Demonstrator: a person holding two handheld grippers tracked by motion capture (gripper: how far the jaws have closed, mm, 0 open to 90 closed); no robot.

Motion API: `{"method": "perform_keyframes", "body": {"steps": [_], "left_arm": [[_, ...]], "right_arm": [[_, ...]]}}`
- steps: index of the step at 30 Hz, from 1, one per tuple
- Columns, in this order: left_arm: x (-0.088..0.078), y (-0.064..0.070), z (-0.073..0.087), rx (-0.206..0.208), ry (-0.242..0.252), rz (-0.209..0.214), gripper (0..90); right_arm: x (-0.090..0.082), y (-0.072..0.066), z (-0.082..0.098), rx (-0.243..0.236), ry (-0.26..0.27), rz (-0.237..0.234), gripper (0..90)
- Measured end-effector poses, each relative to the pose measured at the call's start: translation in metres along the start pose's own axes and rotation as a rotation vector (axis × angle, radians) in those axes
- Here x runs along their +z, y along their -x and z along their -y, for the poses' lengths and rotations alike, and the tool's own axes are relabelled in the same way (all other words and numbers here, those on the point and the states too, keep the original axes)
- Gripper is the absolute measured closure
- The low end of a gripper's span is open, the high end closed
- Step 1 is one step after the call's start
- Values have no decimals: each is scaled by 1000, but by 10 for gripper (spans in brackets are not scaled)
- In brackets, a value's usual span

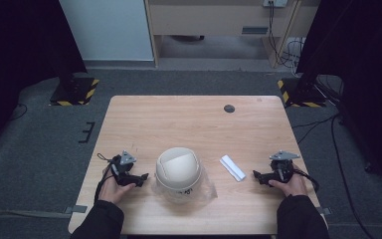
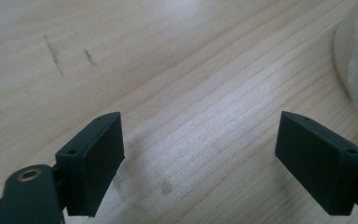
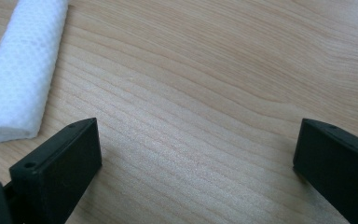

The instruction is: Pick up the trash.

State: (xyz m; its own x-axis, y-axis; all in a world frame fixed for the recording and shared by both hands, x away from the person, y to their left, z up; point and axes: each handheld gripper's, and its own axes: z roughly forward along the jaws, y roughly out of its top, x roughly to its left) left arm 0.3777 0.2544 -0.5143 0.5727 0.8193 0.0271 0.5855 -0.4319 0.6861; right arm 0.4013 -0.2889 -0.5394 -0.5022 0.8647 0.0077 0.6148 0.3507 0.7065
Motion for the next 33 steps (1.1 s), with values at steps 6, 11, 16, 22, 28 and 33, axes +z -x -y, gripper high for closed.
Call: {"method": "perform_keyframes", "body": {"steps": [6, 11, 16, 22, 28, 33], "left_arm": [[-21, -5, -5, -56, 133, 6, 155], [-40, -11, -13, -56, 241, 44, 148], [-56, -10, -23, -37, 309, 82, 152], [-69, -8, -32, -35, 366, 140, 131], [-80, -5, -39, -29, 402, 229, 131], [-89, 3, -48, -11, 426, 276, 134]], "right_arm": [[0, 0, 0, -2, -1, -3, 10], [0, 0, 0, -2, -2, -5, 8], [0, 0, 0, -7, -2, -8, 8], [0, 0, 0, -7, -2, -7, 7], [0, 0, 0, -8, -2, -7, 7], [0, 0, 0, -8, -2, -8, 7]]}}
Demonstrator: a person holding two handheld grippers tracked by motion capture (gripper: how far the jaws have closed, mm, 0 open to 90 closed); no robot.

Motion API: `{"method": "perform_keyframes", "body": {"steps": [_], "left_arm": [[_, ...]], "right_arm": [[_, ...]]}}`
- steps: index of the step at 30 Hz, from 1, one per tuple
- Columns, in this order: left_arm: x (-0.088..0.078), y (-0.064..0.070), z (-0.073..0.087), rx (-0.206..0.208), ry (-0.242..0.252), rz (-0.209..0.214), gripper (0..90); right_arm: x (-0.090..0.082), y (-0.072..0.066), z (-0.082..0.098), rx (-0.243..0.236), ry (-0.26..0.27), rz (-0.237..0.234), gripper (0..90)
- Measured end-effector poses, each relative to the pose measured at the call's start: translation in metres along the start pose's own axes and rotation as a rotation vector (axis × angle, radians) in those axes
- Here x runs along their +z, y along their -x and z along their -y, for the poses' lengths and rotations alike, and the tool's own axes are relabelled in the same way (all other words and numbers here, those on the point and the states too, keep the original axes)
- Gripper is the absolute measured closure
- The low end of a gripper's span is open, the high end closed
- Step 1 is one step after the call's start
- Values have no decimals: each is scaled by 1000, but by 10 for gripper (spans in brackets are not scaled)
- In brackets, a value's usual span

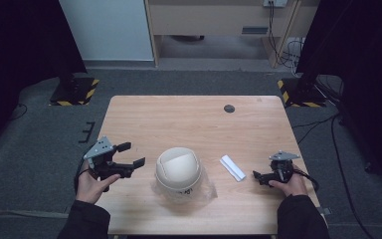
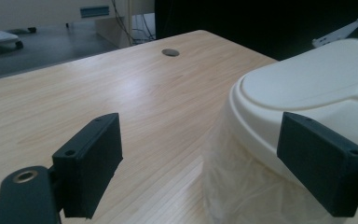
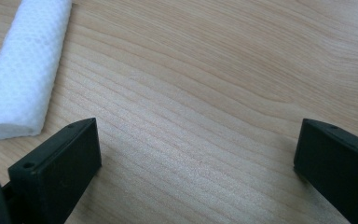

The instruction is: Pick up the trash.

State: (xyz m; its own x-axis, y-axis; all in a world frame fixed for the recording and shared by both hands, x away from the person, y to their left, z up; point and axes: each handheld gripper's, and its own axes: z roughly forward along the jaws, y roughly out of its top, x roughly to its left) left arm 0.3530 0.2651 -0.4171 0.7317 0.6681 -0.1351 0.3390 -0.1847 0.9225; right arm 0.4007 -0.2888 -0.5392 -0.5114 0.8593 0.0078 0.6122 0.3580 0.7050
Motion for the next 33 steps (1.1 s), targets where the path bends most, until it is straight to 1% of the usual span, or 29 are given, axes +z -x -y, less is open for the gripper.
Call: {"method": "perform_keyframes", "body": {"steps": [3, 7, 11, 13, 18, 23, 27, 31, 33], "left_arm": [[1, 7, -6, 14, 6, 29, 134], [5, 18, -12, 23, 7, 71, 130], [9, 28, -18, 27, 13, 126, 128], [11, 32, -21, 34, 10, 146, 128], [18, 44, -23, 53, 0, 203, 129], [28, 57, -23, 74, -23, 257, 132], [34, 64, -23, 89, -31, 282, 133], [37, 67, -23, 107, -49, 273, 130], [38, 67, -22, 106, -49, 272, 128]], "right_arm": [[0, 0, 0, 0, 0, 0, 7], [0, 0, 0, 0, 0, 0, 7], [0, 0, 0, 0, 0, 0, 7], [0, 0, 0, 1, 0, 0, 7], [0, 0, 0, 0, 0, 0, 7], [0, 0, 0, 0, 0, 0, 7], [0, 0, 0, 0, 0, -1, 7], [0, 0, 0, -1, 0, -1, 7], [0, 0, 0, 0, 0, -1, 7]]}}
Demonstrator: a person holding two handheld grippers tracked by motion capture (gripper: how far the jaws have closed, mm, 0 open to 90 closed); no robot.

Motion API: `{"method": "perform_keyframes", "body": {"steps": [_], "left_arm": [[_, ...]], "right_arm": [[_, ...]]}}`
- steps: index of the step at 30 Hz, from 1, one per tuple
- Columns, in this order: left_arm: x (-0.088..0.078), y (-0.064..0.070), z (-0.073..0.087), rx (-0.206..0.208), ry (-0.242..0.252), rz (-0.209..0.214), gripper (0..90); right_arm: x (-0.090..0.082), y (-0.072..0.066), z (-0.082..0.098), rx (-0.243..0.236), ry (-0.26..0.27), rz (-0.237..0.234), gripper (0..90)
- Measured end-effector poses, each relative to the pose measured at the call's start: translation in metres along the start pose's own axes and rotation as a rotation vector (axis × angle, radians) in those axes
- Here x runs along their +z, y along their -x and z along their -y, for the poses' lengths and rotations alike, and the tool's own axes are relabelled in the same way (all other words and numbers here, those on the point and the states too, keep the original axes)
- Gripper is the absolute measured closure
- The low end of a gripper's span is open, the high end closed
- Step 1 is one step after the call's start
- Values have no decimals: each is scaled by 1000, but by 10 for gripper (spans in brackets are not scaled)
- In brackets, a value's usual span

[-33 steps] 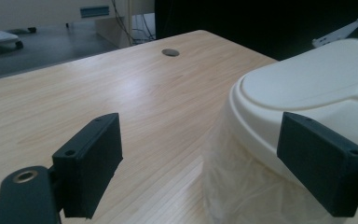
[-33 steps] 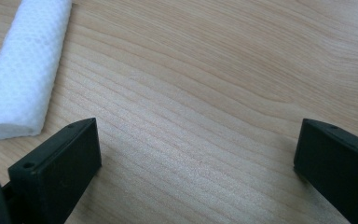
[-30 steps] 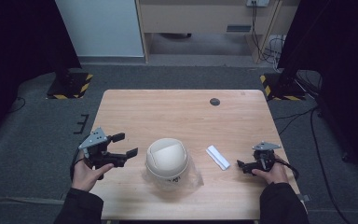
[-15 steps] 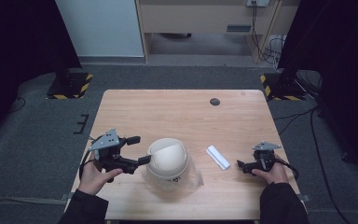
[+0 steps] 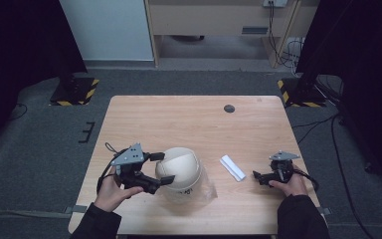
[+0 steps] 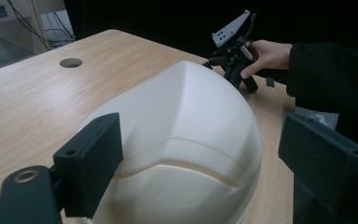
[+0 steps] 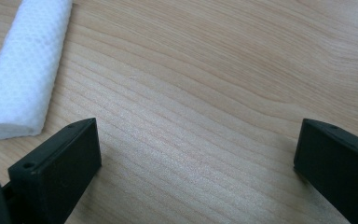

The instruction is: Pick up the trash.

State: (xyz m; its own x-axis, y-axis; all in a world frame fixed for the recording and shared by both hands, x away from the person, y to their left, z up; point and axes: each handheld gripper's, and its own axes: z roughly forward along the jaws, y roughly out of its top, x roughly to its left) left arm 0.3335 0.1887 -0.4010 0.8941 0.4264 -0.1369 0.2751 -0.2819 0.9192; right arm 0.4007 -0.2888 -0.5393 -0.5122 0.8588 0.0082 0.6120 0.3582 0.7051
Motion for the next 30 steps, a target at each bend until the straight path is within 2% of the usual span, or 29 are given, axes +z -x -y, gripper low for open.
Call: {"method": "perform_keyframes", "body": {"steps": [4, 9, 13, 17, 22, 30], "left_arm": [[2, 0, 1, 1, -1, -2, 120], [9, 1, 5, 11, -31, 3, 113], [12, 3, 4, 18, -36, -10, 121], [13, 3, 3, 3, -30, -46, 150], [9, 2, 0, -11, 20, -64, 152], [-3, -4, -2, -60, 118, -134, 157]], "right_arm": [[0, 0, 0, 0, 0, 0, 7], [0, 0, 0, 0, 0, 0, 7], [0, 0, 0, 0, 0, 0, 7], [0, 0, 0, 0, 0, 0, 7], [0, 0, 0, 0, 0, 0, 7], [0, 0, 0, 4, 2, -1, 16]]}}
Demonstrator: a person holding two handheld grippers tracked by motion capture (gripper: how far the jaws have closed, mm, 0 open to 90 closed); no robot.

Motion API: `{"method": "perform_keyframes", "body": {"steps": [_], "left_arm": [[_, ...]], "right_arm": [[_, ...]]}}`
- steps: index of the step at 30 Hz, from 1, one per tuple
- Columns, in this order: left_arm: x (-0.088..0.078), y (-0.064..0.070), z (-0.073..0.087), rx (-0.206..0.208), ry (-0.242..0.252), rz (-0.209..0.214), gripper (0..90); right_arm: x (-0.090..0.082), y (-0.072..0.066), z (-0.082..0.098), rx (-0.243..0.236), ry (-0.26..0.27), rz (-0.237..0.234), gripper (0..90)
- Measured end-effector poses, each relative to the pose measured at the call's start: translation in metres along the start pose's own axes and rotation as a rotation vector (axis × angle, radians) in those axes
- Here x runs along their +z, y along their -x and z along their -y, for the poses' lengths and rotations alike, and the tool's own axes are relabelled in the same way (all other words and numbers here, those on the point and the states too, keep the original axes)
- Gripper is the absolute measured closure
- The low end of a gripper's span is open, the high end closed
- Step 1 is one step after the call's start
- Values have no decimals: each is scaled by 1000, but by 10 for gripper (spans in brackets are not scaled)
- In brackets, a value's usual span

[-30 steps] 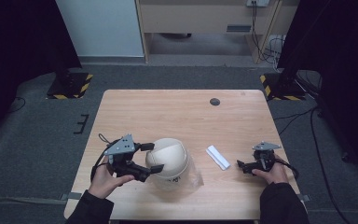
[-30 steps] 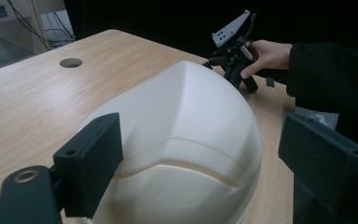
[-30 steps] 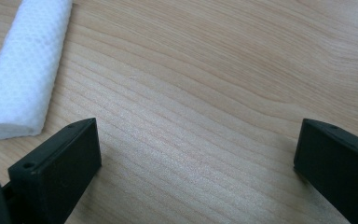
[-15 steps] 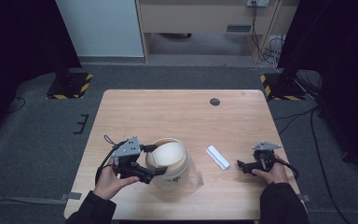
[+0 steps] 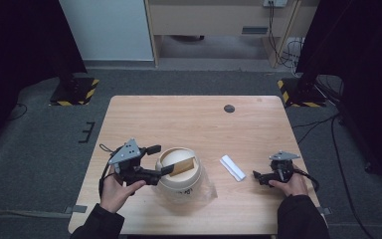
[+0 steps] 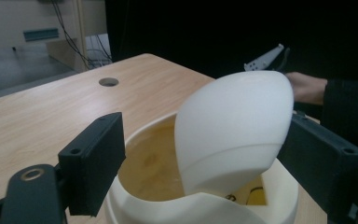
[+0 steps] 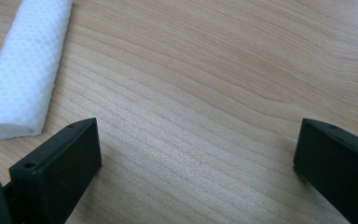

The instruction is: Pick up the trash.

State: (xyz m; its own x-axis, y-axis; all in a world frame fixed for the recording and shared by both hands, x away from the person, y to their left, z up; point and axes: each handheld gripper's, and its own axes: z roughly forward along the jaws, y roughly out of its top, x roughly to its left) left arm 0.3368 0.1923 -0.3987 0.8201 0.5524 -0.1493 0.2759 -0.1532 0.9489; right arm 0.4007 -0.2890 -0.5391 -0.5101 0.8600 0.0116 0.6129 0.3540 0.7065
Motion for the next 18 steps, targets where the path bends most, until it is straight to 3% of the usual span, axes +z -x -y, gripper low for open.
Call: {"method": "perform_keyframes", "body": {"steps": [3, 8, 14, 18], "left_arm": [[-5, -2, -1, -15, 32, -2, 158], [-19, -4, -6, -21, 59, -22, 158], [-40, -14, -4, -40, 80, -80, 157], [-48, -22, 8, -56, 45, -133, 157]], "right_arm": [[-1, 0, -1, 0, -3, 1, 57], [-7, 2, -7, -22, -31, 3, 235], [-18, 1, -18, -15, 44, 14, 354], [-25, -4, -28, 0, 91, -4, 439]]}}
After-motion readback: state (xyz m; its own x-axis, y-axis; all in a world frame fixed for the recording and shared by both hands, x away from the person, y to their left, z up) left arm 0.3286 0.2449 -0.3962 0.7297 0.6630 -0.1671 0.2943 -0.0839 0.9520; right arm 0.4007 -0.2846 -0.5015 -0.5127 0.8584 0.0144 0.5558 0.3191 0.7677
